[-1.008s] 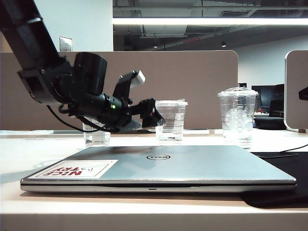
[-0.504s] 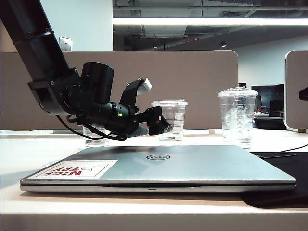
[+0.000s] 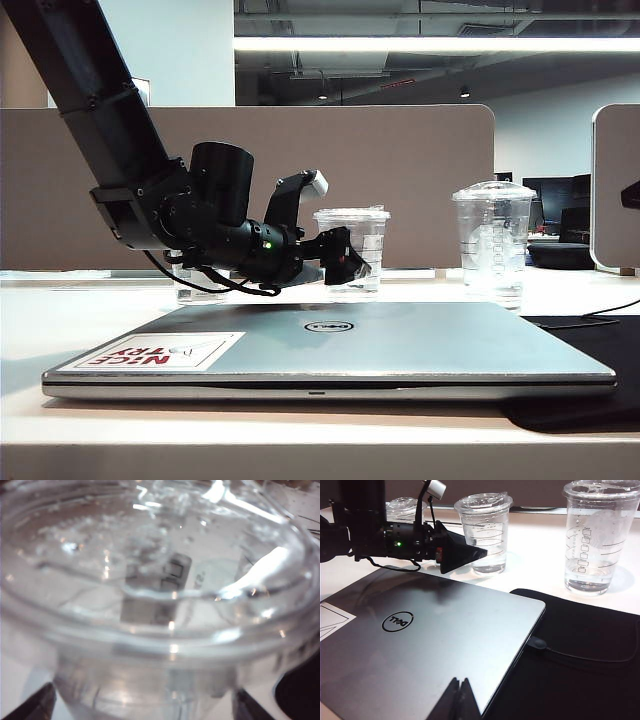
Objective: Pick up the coffee cup on the middle and place it on the left side of the laptop.
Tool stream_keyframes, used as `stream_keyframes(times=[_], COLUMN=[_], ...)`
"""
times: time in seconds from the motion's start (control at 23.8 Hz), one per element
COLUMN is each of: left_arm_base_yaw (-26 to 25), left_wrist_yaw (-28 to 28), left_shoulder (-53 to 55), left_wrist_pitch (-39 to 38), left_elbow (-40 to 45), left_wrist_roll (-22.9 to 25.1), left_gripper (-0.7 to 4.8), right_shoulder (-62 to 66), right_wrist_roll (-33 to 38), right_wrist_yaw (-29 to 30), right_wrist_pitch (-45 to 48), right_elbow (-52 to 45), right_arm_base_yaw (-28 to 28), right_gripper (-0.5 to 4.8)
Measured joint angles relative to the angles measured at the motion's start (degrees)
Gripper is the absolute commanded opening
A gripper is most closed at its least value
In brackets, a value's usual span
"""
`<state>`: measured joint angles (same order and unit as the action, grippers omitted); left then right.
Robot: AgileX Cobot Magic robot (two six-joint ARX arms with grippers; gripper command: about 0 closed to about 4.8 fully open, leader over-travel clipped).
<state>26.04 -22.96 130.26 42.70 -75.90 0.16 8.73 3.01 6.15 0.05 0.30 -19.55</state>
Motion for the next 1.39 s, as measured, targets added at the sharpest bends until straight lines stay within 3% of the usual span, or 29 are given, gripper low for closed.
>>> stream_keyframes(times=[0.84,0.88,1.01,1.13,1.3,1.39], left_arm_base_yaw=[0.6,0.6,0.6,0.6,0.6,0.6], left_wrist_yaw=[0.0,0.0,0.0,-0.1,-0.1,-0.1], left_shoulder=[4.8,4.8,4.8,4.8,4.8,4.8], left_wrist_pitch=[-1.0,-0.9,-0.9,-0.8,-0.5,-0.5], left_elbow=[-7.2,-7.2,-7.2,-7.2,-7.2,-7.2], left_wrist_roll=[-2.6,-2.6,-2.6,-2.6,-2.7,-2.7], left_gripper=[4.79,4.53,4.50,3.95,3.92,3.60], right_shoulder=[0.0,0.0,0.0,0.0,0.0,0.0], right_wrist_roll=[0.0,0.0,0.0,0.0,0.0,0.0], right_wrist_yaw=[0.0,0.0,0.0,0.0,0.0,0.0], right_wrist_pitch=[0.0,0.0,0.0,0.0,0.0,0.0], right_elbow=[0.0,0.0,0.0,0.0,0.0,0.0], right_arm_base_yaw=[0.0,0.0,0.0,0.0,0.0,0.0], right_gripper=[-0.05,-0.05,-0.05,-0.05,-0.05,-0.05])
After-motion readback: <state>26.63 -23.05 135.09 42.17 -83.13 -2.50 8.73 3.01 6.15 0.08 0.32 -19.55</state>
